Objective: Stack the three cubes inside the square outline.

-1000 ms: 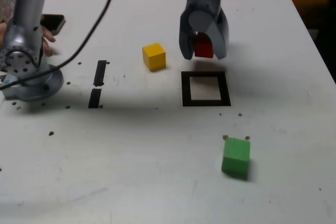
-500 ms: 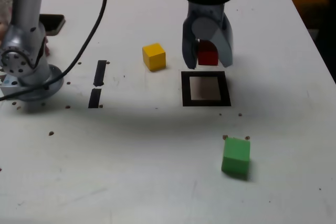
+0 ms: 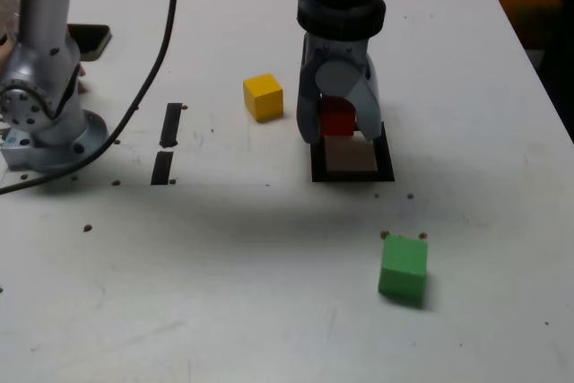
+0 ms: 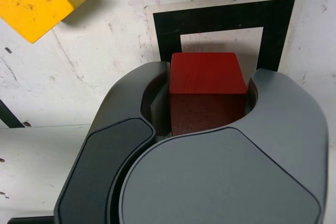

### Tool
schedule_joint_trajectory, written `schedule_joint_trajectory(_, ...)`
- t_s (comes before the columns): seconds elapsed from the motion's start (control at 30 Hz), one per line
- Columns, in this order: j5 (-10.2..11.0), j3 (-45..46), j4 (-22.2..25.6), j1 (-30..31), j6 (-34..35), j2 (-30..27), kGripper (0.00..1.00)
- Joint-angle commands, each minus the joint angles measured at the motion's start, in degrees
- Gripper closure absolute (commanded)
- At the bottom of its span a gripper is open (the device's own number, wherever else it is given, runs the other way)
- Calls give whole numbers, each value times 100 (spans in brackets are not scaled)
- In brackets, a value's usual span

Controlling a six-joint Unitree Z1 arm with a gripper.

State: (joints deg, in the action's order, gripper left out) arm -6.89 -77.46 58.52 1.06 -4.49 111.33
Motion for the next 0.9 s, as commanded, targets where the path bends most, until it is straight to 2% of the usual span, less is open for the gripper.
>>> schedule_joint_trajectory(0.0,-34,2,-44,25,18,-39,74)
schedule_joint_trajectory(0.43,-234,-39,-247,141,-45,115,73)
schedule_joint_trajectory(0.87,-430,-56,-393,172,-211,253,67)
